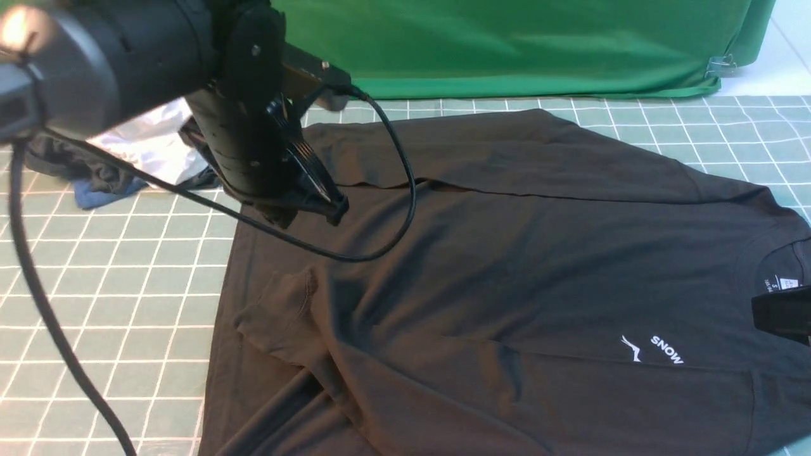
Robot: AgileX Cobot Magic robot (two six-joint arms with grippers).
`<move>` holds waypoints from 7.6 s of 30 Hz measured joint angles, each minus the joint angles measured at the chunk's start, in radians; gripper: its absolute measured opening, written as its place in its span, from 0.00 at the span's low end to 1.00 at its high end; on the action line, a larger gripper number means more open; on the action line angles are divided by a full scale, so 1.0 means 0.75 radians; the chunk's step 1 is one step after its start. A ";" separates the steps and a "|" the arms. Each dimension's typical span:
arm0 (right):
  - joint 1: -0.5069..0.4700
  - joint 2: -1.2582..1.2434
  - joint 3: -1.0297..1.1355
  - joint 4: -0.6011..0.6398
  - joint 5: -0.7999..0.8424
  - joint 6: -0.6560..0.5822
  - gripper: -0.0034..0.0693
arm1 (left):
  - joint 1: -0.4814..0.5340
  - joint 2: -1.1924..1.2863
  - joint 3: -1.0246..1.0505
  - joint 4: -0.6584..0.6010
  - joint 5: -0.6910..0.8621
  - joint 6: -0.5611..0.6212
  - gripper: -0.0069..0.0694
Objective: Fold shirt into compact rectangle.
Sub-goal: 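Fold the left side of the black T-shirt inward over its body, then grab the top left corner of the dark shirt with the left gripper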
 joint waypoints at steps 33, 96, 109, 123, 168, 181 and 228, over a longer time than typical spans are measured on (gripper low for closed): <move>0.000 0.000 0.034 0.000 -0.014 0.005 0.18 | 0.027 0.365 0.000 -0.186 -0.099 -0.338 0.29; 0.000 0.001 0.034 0.000 -0.084 0.001 0.22 | 0.186 0.301 -0.352 -0.009 0.139 -0.427 0.34; 0.000 0.001 0.034 0.000 -0.084 0.000 0.23 | 0.199 0.500 -0.332 -0.053 -0.356 -0.446 0.66; 0.000 0.001 0.034 0.000 -0.093 -0.001 0.25 | 0.199 0.606 -0.331 -0.124 -0.511 -0.354 0.45; 0.000 0.001 0.034 0.000 -0.101 -0.001 0.26 | 0.241 0.407 -0.377 0.269 0.139 -0.493 0.69; 0.021 0.098 -0.135 -0.004 0.330 -0.071 0.08 | 0.202 -0.127 0.299 -0.082 0.002 -0.441 0.12; 0.891 0.938 -0.112 -0.731 -0.007 0.550 0.11 | 0.199 -0.999 0.773 -0.059 -0.107 -0.462 0.11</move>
